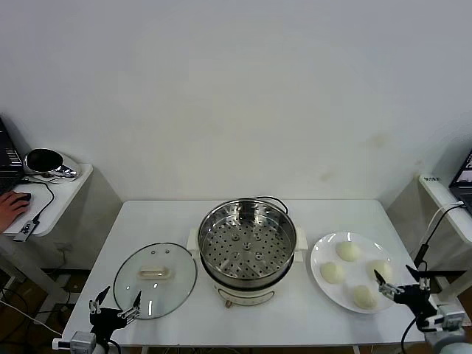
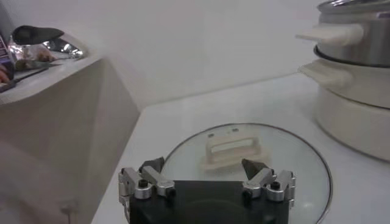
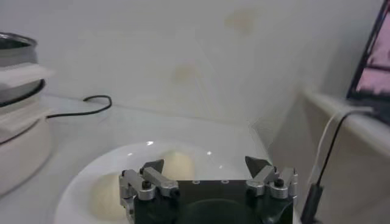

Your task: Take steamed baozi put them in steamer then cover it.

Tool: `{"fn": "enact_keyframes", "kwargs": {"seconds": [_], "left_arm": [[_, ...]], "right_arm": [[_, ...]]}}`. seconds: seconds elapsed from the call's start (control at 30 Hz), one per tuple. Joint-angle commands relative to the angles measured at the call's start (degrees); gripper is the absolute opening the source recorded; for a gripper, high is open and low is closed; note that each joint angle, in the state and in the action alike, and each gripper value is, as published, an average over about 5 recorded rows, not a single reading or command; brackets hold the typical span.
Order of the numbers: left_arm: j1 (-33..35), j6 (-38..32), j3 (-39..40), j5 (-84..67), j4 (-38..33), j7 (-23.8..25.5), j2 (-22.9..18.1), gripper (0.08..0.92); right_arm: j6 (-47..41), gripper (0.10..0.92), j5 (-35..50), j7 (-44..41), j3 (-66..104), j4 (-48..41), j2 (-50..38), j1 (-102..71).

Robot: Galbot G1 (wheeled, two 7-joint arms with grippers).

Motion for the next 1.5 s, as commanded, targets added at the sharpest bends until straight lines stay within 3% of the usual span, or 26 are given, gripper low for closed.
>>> {"fn": "enact_keyframes", "kwargs": {"seconds": [0.03, 0.17, 0.33, 0.5, 0.67, 0.87, 1.5], "left_arm": [[2.69, -0.63, 0.23, 2.23, -3.53, -0.35, -2.92, 0.823], [4.08, -1.06, 0.42, 3.02, -5.40, -0.67, -3.88, 0.823], [5.50, -1.30, 0.26, 4.47, -7.14, -1.38, -4.70, 0.823], [7.11, -2.12, -0.09, 4.76, -7.42, -1.88, -5.04, 0.823], [8.12, -2.54, -0.04, 5.05, -8.28, -2.00, -5.39, 0.823], [8.73, -2.58, 0.00, 5.52, -9.10, -1.80, -5.94, 0.823], [9.15, -2.69, -0.27, 5.91, -6.89, -1.53, -6.62, 0.823]], "right_arm": [[-8.33, 0.823, -12.66, -9.09, -0.71, -0.72, -10.76, 14.18], [-10.61, 0.823, -23.70, -23.54, -8.26, -5.87, -16.90, 26.55], [-5.21, 0.823, -38.33, -46.47, -20.76, -12.48, -20.73, 44.56], [1.32, 0.823, -45.72, -57.86, -37.36, -19.45, -21.68, 62.28], [6.02, 0.823, -46.48, -61.63, -56.77, -27.00, -21.16, 76.67], [7.31, 0.823, -46.57, -63.99, -68.56, -33.06, -16.90, 82.35], [10.10, 0.823, -52.10, -62.69, -71.63, -47.78, -3.14, 78.81]]}}
